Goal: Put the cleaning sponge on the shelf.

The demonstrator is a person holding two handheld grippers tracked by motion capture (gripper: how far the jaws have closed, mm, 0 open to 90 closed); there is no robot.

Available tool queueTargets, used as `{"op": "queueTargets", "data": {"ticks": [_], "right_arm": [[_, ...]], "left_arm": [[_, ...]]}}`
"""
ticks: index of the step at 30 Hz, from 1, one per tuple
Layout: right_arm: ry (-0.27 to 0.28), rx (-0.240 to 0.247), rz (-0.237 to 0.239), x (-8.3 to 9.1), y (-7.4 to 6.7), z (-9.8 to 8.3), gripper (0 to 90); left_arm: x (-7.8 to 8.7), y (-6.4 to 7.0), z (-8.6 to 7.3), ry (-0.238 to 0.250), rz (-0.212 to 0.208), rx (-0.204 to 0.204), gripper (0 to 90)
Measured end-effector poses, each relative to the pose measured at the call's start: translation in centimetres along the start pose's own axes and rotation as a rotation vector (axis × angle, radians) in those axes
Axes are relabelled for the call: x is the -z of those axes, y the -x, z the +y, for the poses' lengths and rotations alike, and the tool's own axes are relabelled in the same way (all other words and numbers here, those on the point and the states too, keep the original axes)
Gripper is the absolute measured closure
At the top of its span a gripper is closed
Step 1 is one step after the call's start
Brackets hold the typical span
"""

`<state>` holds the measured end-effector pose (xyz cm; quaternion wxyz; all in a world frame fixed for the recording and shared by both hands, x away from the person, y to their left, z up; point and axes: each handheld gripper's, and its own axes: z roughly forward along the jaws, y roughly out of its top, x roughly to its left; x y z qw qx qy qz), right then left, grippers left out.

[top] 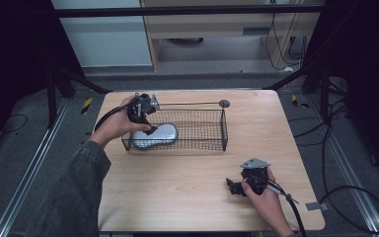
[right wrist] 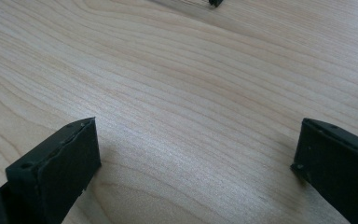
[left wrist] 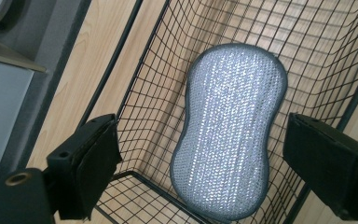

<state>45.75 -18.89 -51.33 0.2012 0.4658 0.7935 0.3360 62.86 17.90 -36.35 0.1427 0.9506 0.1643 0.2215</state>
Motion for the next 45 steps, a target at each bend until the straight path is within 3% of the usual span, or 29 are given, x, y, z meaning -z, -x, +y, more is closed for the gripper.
{"op": "queueTargets", "data": {"ticks": [12,14,23,30,45], "right_arm": [[0.000,0.000,0.000,0.0,0.0,0.0,0.4],[0.001,0.002,-0.002,0.0,0.0,0.0,0.4],[0.001,-0.001,0.000,0.0,0.0,0.0,0.4],[0.001,0.000,-0.001,0.0,0.0,0.0,0.4],[-0.001,-0.001,-0.003,0.0,0.0,0.0,0.5]], "left_arm": [[1.1,1.4,0.6,0.050,0.011,0.074,11.3],[1.3,1.9,0.6,0.056,0.038,0.084,8.5],[2.0,3.6,0.5,0.090,0.005,0.145,4.1],[2.1,4.4,0.5,0.093,0.010,0.145,4.1],[3.3,6.8,0.2,0.173,0.016,0.234,3.9]]}}
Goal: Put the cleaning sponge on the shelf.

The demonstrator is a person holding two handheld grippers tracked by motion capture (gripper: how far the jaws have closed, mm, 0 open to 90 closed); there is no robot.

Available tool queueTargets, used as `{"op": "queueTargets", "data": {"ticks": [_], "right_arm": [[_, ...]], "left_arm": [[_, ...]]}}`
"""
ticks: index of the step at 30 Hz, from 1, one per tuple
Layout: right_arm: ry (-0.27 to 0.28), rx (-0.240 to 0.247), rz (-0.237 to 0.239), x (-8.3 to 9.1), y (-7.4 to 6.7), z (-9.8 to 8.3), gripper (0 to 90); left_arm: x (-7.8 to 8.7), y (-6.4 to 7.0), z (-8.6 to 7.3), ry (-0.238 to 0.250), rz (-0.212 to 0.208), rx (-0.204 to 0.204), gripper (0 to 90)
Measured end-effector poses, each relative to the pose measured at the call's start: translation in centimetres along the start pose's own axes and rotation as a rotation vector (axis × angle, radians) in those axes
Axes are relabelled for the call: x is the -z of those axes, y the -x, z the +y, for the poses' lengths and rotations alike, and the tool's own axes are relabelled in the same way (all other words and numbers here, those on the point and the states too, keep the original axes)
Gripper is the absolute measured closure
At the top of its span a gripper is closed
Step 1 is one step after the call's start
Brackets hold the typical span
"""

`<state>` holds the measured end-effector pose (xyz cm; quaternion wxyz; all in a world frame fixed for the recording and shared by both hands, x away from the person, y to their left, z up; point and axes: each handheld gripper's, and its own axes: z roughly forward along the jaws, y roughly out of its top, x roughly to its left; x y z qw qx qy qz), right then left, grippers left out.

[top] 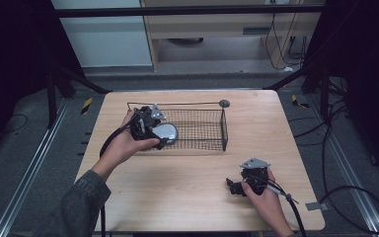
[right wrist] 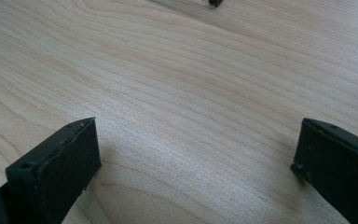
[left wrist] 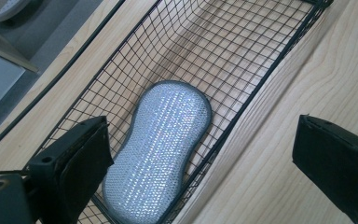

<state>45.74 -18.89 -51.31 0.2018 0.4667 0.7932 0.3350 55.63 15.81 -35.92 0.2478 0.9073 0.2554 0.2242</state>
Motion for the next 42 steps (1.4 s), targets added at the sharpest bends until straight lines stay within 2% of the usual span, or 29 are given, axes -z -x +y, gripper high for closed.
{"op": "queueTargets", "data": {"ticks": [8,15,26,30,40,42], "right_arm": [[0.000,0.000,0.000,0.0,0.0,0.0,0.4],[0.002,0.000,0.000,0.0,0.0,0.0,0.5],[0.002,-0.002,-0.001,0.0,0.0,0.0,0.6],[0.002,-0.001,-0.002,0.0,0.0,0.0,0.6],[0.003,-0.003,-0.002,0.0,-0.1,0.0,0.7],[0.003,-0.003,-0.001,0.0,-0.1,0.0,0.7]], "left_arm": [[0.9,0.9,-1.1,0.063,0.018,0.047,3.9],[1.5,1.8,-2.1,0.088,0.026,0.084,4.0],[1.9,3.1,-3.7,0.105,0.028,0.081,3.7],[1.8,3.4,-4.6,0.101,0.047,0.084,3.7],[2.0,3.6,-6.9,0.119,0.049,0.135,3.8],[2.0,3.5,-7.6,0.127,0.048,0.159,3.8]]}}
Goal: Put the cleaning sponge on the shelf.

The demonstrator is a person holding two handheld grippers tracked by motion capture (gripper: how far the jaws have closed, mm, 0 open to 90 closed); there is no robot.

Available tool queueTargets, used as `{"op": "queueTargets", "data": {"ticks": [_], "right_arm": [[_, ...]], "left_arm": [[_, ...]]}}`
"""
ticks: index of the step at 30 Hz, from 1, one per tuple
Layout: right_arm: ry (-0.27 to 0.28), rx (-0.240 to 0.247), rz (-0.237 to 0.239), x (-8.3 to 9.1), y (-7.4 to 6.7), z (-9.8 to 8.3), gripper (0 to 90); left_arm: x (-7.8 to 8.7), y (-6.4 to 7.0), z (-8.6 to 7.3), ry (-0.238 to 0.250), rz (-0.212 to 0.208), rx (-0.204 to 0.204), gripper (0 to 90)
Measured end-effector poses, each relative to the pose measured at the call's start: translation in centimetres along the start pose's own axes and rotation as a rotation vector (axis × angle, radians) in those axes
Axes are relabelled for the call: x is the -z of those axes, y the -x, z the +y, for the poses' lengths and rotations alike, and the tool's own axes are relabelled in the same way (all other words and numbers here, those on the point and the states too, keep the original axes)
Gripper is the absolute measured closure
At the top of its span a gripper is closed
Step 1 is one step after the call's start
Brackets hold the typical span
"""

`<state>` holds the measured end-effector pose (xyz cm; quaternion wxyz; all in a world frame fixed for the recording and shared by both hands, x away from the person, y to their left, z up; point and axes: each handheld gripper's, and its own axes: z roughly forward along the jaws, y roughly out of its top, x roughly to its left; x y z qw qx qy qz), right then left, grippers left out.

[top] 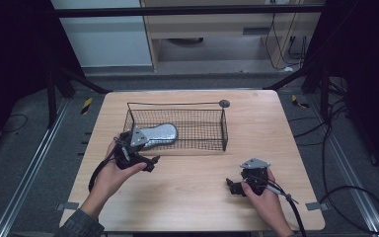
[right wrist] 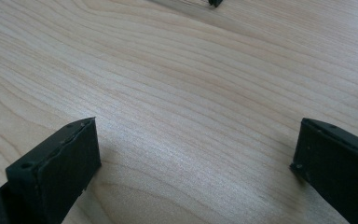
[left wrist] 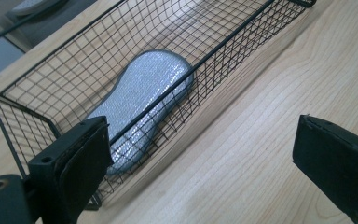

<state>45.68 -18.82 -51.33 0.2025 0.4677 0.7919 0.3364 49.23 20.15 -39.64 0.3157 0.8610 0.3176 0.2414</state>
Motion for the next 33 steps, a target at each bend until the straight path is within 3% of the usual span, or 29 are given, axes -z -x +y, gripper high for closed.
{"op": "queueTargets", "data": {"ticks": [6,18,22,33], "right_arm": [[0.001,-0.001,0.001,0.0,0.0,0.0,0.7],[0.001,0.000,0.000,0.0,-0.1,0.0,0.7],[0.001,0.001,0.000,0.0,-0.1,0.0,0.7],[0.001,0.002,0.003,0.0,-0.1,0.0,0.7]], "left_arm": [[0.7,-0.5,-1.9,0.020,0.021,0.047,3.8],[0.6,-0.8,-6.1,0.012,0.027,0.134,3.7],[0.7,-0.9,-7.2,-0.006,0.041,0.146,3.8],[-0.5,-1.9,-9.8,-0.054,0.029,0.193,3.8]]}}
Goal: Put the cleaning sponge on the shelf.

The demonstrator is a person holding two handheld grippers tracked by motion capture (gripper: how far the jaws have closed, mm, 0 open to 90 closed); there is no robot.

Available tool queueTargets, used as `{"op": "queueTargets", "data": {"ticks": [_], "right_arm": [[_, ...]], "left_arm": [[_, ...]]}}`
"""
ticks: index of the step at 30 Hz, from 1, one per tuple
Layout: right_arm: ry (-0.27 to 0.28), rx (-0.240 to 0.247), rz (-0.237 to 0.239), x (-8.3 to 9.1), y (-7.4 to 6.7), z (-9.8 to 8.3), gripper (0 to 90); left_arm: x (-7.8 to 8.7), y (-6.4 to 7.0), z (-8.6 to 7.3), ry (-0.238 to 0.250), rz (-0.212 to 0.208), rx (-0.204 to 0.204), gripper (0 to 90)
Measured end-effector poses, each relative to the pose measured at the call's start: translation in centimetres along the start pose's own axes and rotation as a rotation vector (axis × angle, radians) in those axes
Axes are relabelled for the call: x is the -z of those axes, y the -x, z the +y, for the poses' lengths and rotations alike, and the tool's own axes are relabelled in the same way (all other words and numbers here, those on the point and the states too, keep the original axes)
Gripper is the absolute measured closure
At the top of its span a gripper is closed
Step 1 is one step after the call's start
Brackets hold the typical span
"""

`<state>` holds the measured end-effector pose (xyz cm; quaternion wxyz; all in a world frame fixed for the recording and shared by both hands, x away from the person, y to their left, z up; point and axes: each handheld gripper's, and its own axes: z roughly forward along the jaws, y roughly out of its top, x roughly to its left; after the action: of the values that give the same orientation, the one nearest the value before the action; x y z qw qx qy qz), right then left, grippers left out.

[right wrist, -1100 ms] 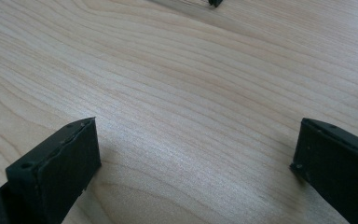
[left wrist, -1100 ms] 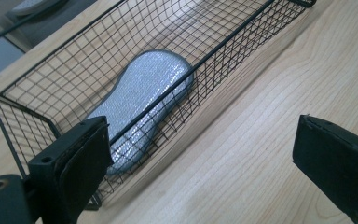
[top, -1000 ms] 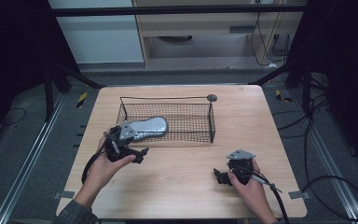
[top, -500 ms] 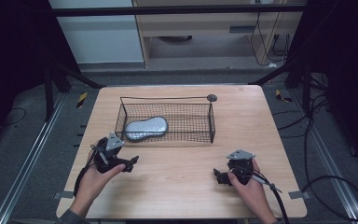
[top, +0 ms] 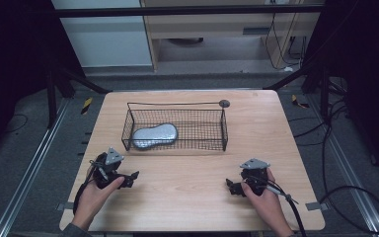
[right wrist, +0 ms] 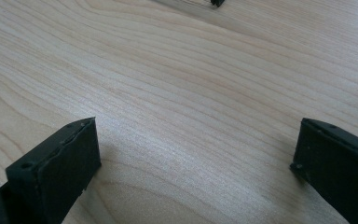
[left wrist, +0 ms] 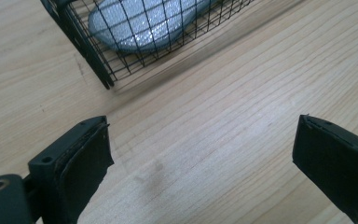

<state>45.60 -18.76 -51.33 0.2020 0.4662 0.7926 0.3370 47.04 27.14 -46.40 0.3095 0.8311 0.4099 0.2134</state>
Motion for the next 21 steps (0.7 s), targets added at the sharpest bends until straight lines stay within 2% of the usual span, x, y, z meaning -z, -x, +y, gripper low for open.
{"op": "queueTargets", "data": {"ticks": [9,13,21], "right_arm": [[0.000,0.001,0.001,0.0,0.0,0.0,0.7],[0.000,0.001,0.001,0.0,0.0,0.0,0.7],[0.000,0.000,0.001,0.0,0.0,0.0,0.7]], "left_arm": [[-1.1,-1.3,-1.3,-0.019,0.014,0.019,3.6],[-1.9,-2.1,-1.9,-0.022,0.021,0.049,3.5],[-2.9,-2.8,-2.4,-0.027,0.026,0.078,3.4]]}}
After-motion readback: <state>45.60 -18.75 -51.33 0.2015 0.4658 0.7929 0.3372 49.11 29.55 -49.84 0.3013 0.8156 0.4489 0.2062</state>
